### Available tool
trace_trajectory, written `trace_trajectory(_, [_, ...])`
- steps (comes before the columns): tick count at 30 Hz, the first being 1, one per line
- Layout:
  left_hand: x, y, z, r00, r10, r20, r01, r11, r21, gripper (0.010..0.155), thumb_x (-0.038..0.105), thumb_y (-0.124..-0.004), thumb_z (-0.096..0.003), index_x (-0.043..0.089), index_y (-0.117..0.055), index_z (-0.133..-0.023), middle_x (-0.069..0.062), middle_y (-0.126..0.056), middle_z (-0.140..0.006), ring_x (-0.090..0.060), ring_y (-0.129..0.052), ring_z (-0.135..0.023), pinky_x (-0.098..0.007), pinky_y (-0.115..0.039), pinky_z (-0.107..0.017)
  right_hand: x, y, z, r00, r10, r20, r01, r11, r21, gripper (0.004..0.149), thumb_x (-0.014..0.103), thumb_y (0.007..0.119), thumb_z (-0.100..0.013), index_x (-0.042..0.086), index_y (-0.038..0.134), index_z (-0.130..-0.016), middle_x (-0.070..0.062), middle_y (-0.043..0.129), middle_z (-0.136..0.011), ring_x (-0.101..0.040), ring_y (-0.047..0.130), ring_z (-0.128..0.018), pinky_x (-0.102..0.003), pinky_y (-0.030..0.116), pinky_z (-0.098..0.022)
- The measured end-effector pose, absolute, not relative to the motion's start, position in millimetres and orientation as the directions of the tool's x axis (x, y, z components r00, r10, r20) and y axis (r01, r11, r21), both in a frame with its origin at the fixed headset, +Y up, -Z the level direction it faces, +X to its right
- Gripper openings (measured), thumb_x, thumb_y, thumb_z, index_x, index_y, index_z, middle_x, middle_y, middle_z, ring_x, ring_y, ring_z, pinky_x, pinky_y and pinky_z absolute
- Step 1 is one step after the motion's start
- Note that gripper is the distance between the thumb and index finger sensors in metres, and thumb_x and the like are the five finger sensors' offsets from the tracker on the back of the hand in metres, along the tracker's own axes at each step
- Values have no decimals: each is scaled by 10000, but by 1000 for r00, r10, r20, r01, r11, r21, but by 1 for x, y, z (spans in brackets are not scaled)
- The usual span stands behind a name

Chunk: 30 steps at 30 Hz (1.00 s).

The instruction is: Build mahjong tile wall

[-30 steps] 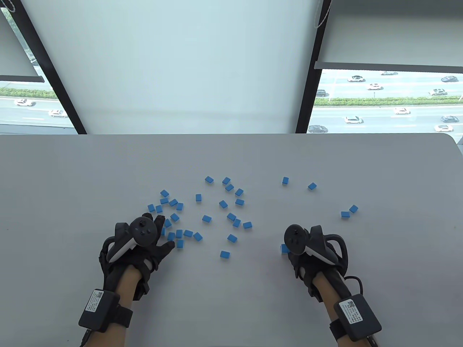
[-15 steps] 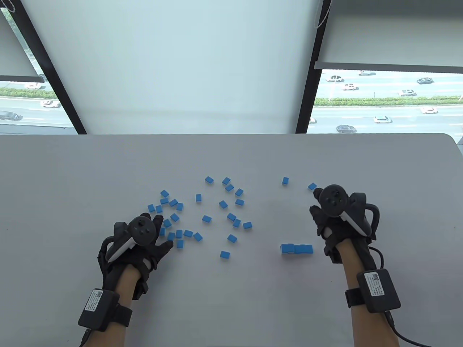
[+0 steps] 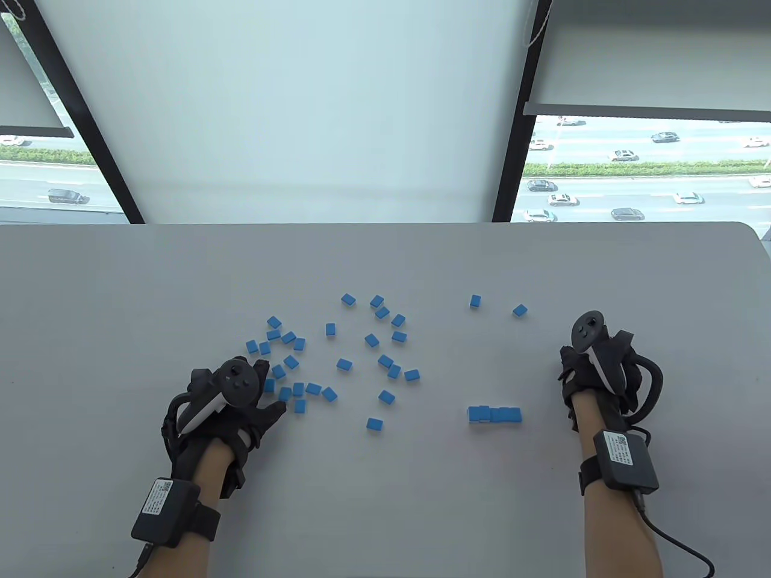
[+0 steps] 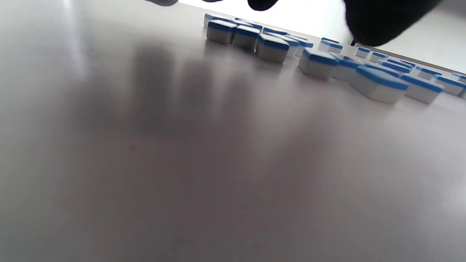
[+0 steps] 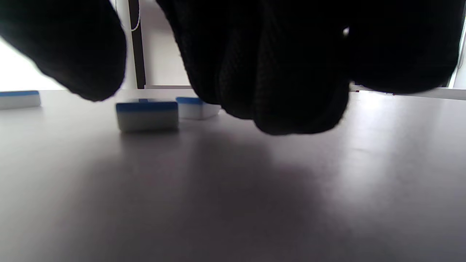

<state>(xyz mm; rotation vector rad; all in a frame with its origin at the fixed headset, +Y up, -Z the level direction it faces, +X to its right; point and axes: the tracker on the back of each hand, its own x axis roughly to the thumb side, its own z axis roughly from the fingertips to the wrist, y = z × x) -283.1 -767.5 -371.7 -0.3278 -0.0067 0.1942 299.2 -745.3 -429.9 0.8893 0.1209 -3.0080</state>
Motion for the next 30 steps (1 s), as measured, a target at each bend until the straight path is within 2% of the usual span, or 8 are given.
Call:
trace_trajectory(4, [-282, -767, -371, 983, 183, -22, -180, 928, -326, 850, 685, -644, -426, 326, -309, -1120, -63, -246, -1193, -478, -321, -1066, -758, -241, -649, 294, -747, -431, -828, -12, -561, 58, -996, -65, 664, 623, 905, -327, 117, 908, -758, -86, 998, -620, -270, 1062, -299, -440, 919, -246])
trace_trajectory(14, [-281, -767, -370, 983, 180, -20, -177, 930, -324, 850, 684, -644, -426, 327, -307, -1120, -60, -244, -1194, -478, -321, -1066, -757, -240, -649, 284, -748, -433, -847, -19, -532, 57, -997, -56, 573, 470, 971, -340, 122, 887, -787, -88, 981, -657, -273, 1040, -340, -457, 892, -298])
trace_trajectory(17, [-281, -767, -370, 983, 185, -22, -182, 929, -321, 851, 686, -643, -426, 326, -307, -1120, -60, -245, -1194, -477, -320, -1066, -758, -239, -649, 284, -748, -434, -854, -31, -520, 41, -999, -8, 577, 429, 975, -348, 119, 856, -820, -96, 956, -692, -276, 1029, -371, -461, 884, -321])
trace_trajectory(23, [-282, -766, -370, 982, 189, -21, -186, 930, -315, 851, 685, -644, -426, 326, -307, -1120, -59, -244, -1194, -477, -319, -1067, -757, -240, -649, 284, -751, -433, -876, 12, -482, -78, -990, 119, 579, 306, 939, -389, 96, 763, -899, -129, 876, -770, -307, 986, -450, -488, 845, -385])
trace_trajectory(30, [-282, -766, -370, 979, 203, -12, -196, 929, -312, 850, 684, -645, -425, 327, -308, -1120, -61, -247, -1194, -477, -321, -1067, -757, -245, -650, 276, -751, -424, -907, -31, -421, -19, -993, 114, 578, 320, 905, -399, 121, 719, -909, -92, 860, -748, -264, 973, -436, -475, 837, -394])
